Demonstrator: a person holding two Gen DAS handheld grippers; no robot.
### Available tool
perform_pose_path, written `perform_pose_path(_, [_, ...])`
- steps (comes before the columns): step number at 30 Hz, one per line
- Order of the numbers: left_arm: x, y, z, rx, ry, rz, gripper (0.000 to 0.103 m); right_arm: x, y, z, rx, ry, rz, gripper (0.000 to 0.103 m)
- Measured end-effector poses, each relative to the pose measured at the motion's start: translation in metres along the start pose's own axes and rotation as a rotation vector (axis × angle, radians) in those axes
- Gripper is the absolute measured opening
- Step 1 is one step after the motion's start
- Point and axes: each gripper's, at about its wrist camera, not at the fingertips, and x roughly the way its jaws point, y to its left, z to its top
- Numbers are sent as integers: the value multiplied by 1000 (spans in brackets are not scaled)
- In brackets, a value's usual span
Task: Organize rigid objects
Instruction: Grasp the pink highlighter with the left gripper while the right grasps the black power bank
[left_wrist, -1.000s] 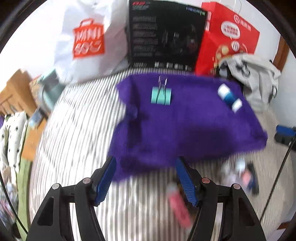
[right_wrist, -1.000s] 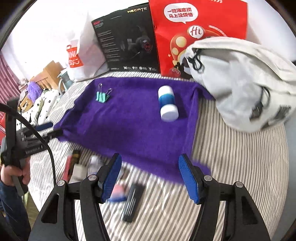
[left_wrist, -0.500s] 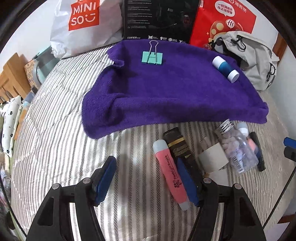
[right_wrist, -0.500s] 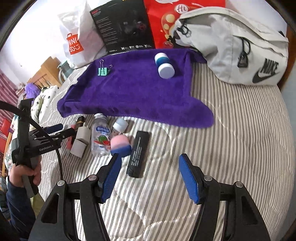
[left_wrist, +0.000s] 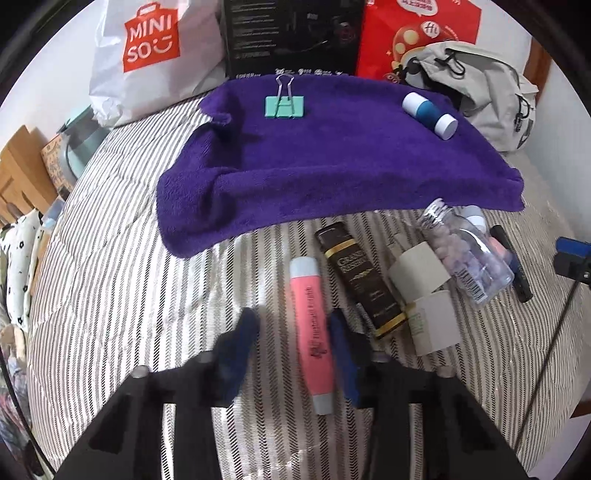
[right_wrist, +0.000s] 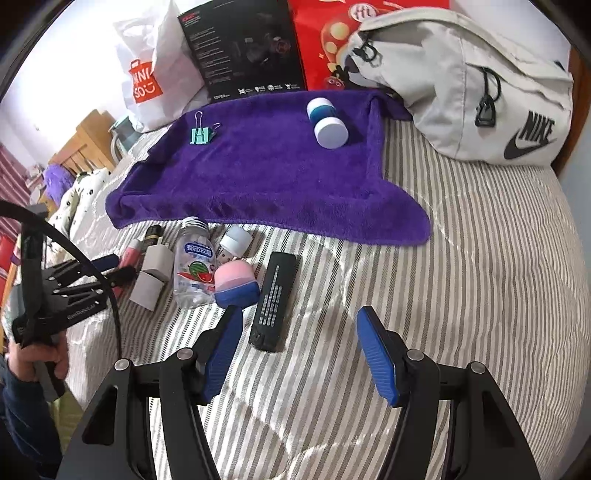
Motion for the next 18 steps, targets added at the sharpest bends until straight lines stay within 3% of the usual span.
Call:
perform_pose_path(2, [-1,-1,0,3,-14,-5,16,7,4,0,-15,13,-6,62])
perform_pose_path(10, [-2,-1,0,6,-16,-13,17,42,18,-4,-63,81,-10,50])
perform_pose_path(14, [-2,-3,1,17,-11,2,17,46,27,-2,-117,50,-50,46])
perform_pose_path(18, [-2,-4,1,25,-12,7,17,48,24,-1,-162,14,-83,25])
